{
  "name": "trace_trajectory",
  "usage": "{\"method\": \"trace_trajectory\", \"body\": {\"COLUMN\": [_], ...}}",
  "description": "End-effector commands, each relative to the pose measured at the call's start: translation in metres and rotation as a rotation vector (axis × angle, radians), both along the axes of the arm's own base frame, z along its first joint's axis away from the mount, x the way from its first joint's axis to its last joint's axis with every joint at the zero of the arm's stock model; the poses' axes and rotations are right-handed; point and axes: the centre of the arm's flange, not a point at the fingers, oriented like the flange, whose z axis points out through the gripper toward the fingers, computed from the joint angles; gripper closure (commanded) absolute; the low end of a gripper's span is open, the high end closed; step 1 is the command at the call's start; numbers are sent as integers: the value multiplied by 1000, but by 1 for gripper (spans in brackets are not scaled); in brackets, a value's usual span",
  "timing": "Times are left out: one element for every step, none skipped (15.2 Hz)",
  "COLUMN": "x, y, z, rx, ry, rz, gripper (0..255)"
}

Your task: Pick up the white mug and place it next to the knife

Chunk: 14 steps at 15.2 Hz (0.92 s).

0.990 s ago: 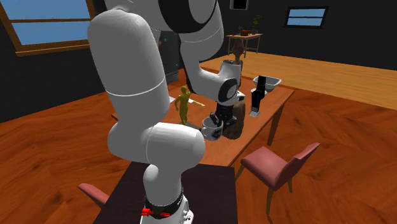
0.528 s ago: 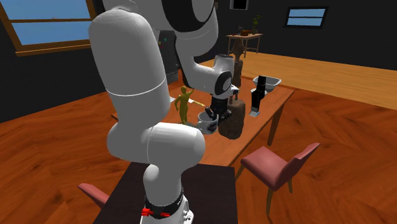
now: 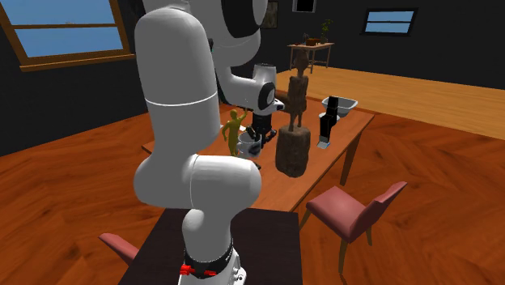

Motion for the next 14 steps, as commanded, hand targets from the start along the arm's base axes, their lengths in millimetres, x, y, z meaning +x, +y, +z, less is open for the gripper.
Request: {"method": "trace_trajectory", "body": {"x": [22, 32, 41, 51, 61, 71, 80, 90, 100, 110, 119, 129, 139, 149], "y": [18, 27, 36, 44, 53, 62, 71, 80, 89, 98, 106, 115, 124, 133], "z": [0, 0, 0, 0, 0, 0, 0, 0, 0, 0, 0, 0, 0, 1], "rx": [1, 1, 1, 1, 1, 1, 1, 1, 1, 1, 1, 1, 1, 1], "ry": [0, 0, 0, 0, 0, 0, 0, 0, 0, 0, 0, 0, 0, 0], "rz": [0, 0, 0, 0, 0, 0, 0, 0, 0, 0, 0, 0, 0, 0], "gripper": [255, 255, 255, 255, 255, 255, 255, 255, 255, 255, 255, 255, 255, 255]}}
